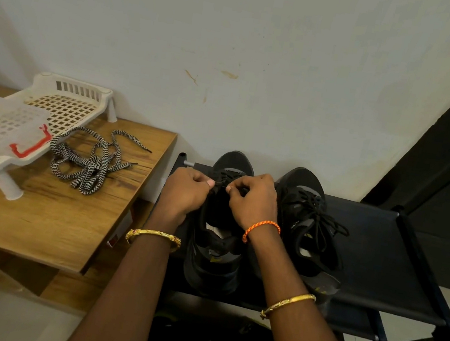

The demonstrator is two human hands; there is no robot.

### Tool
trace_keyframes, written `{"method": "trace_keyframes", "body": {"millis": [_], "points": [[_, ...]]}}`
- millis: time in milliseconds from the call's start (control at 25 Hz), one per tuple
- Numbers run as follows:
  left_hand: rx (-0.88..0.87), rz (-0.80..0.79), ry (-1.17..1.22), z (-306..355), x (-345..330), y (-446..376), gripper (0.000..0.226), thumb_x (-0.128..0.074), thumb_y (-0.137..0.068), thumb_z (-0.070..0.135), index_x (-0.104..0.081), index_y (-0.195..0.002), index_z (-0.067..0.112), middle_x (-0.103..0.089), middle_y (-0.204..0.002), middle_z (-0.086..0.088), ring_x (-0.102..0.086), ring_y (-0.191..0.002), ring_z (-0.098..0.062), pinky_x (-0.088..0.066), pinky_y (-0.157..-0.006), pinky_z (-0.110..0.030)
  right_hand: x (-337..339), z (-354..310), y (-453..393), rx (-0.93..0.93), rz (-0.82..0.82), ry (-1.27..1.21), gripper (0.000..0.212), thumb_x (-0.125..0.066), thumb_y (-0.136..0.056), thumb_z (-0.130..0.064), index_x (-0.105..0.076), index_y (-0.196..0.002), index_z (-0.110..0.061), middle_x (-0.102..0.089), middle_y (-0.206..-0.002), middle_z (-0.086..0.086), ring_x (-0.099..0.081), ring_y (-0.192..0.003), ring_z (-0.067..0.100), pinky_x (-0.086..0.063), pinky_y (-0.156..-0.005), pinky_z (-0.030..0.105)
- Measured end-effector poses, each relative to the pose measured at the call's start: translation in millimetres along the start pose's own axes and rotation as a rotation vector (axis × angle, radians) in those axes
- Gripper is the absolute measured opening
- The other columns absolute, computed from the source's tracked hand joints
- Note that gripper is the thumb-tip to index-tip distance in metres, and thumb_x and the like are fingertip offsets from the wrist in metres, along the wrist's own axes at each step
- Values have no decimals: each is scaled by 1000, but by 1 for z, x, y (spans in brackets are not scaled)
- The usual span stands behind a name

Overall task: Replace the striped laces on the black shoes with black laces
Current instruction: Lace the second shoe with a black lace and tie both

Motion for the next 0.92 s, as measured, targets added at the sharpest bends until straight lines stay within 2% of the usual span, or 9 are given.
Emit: {"method": "trace_keyframes", "body": {"millis": [120, 280, 360, 440, 520, 680, 800, 920], "points": [[43, -26, 66, -1, 0, 1, 12, -58, -93, 19, -70, -93, 17, -63, -78, 2, -56, -69, -10, -47, -56, -22, -3, 3, -1, -18, -10, -16, 5, -68, -85, -20, -72, -83, -18, -46, -108, 3, -50, -92, 14, -42, -75, 24], [51, -125, 134, -2, -1, 2, 16, -59, -93, 19, -67, -80, 23, -60, -69, 6, -54, -63, -4, -45, -45, -13, -11, 7, -2, -75, 1, -81, 6, -69, -83, -21, -74, -83, -18, -57, -112, 7, -55, -106, 22, -52, -87, 36], [67, -165, 186, -4, -4, 0, 19, -57, -94, 25, -67, -78, 21, -57, -60, 6, -52, -56, -3, -45, -45, -11, -14, 8, -2, -107, 22, -115, 5, -70, -82, -20, -74, -84, -17, -61, -110, 9, -56, -106, 24, -50, -91, 39], [66, -133, 173, -8, -7, -3, 20, -56, -95, 24, -67, -78, 20, -54, -55, 6, -49, -51, -3, -43, -43, -11, -16, 8, -2, -126, 21, -152, 6, -71, -82, -19, -75, -86, -16, -63, -109, 9, -57, -107, 25, -48, -94, 41], [40, -56, 126, -9, -9, -7, 17, -59, -93, 19, -67, -78, 19, -56, -59, 5, -51, -55, -5, -41, -43, -15, -15, 6, -1, -132, 9, -167, 9, -71, -82, -19, -73, -91, -19, -61, -112, 8, -54, -111, 24, -45, -98, 42], [29, -5, 95, -11, -14, -11, 24, -52, -95, 17, -59, -72, 15, -58, -69, 1, -53, -65, -12, -45, -60, -26, -8, 4, 8, -122, 18, -20, 35, -65, -81, -12, -55, -112, -23, -43, -123, 3, -38, -118, 24, -33, -100, 37], [76, 90, 242, -14, -5, -10, 27, -44, -99, 16, -54, -74, 14, -54, -66, 0, -53, -59, -10, -46, -53, -21, 2, 6, 16, -153, 101, 81, 41, -63, -78, -5, -51, -113, -23, -38, -124, 5, -35, -119, 26, -30, -100, 37], [138, 250, 364, -19, 17, -6, 21, -39, -100, 17, -54, -86, 12, -55, -71, -1, -54, -63, -11, -45, -57, -23, 10, 10, 20, -199, 123, 117, 39, -66, -77, -9, -50, -111, -22, -39, -125, 6, -36, -119, 27, -30, -99, 37]]}}
Point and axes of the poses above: each hand's wrist, its own y-axis away from the middle knuckle, its own x-axis out of the back of the hand, z = x × y, the point moved 5 cm from there along -y, towards the middle knuckle
